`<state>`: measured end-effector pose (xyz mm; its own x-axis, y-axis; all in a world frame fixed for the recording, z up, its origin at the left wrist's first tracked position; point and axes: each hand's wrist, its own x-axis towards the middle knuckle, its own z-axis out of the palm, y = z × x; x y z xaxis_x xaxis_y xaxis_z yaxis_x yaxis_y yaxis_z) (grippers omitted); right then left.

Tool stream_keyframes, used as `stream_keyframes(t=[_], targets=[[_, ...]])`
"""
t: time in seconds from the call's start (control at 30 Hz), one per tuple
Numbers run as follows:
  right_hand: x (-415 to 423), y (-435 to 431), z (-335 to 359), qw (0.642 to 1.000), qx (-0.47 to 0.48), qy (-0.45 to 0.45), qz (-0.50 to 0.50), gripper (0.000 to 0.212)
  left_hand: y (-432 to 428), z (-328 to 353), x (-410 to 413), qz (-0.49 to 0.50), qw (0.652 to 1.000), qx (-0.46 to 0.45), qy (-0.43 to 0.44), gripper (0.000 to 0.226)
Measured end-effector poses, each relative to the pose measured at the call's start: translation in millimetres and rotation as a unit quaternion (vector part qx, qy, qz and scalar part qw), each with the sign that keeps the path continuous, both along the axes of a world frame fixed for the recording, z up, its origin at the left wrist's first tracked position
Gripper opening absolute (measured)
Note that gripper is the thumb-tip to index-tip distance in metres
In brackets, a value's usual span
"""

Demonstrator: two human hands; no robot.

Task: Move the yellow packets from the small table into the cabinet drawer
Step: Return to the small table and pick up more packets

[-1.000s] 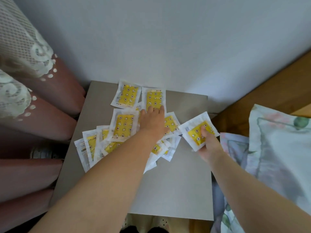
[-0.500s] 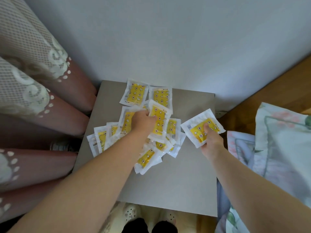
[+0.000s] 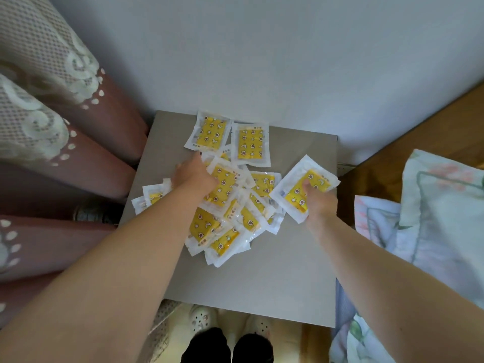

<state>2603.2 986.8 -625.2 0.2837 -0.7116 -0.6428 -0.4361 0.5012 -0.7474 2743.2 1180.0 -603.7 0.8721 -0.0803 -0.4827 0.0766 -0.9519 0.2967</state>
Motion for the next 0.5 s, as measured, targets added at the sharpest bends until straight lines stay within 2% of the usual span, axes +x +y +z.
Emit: stream_keyframes(t=[0.13, 0.3, 0.4, 0.5], targets=[[-2.6, 0.0, -0.2, 0.999, -0.008, 0.017, 0.031, 0.024, -5.2, 5.5, -2.4, -0.008, 0.999, 0.022, 0.03, 0.051], [0.3, 0.9, 4.8, 0.997, -0.008, 0.033, 0.064, 0.018, -11.3, 14.9, -14.4, 0.005, 0.998, -0.063, 0.018, 0.043], [3.2, 5.5, 14.6, 0.994, 0.054, 0.027, 0.087, 0.016, -10.8, 25.6, -20.2, -0.023, 0.995, -0.099, 0.01, 0.037], [1.3, 5.6, 24.4, 0.991, 0.124, -0.024, 0.055, 0.019, -4.9, 28.4, -20.3, 0.018, 0.982, -0.173, 0.072, 0.042]])
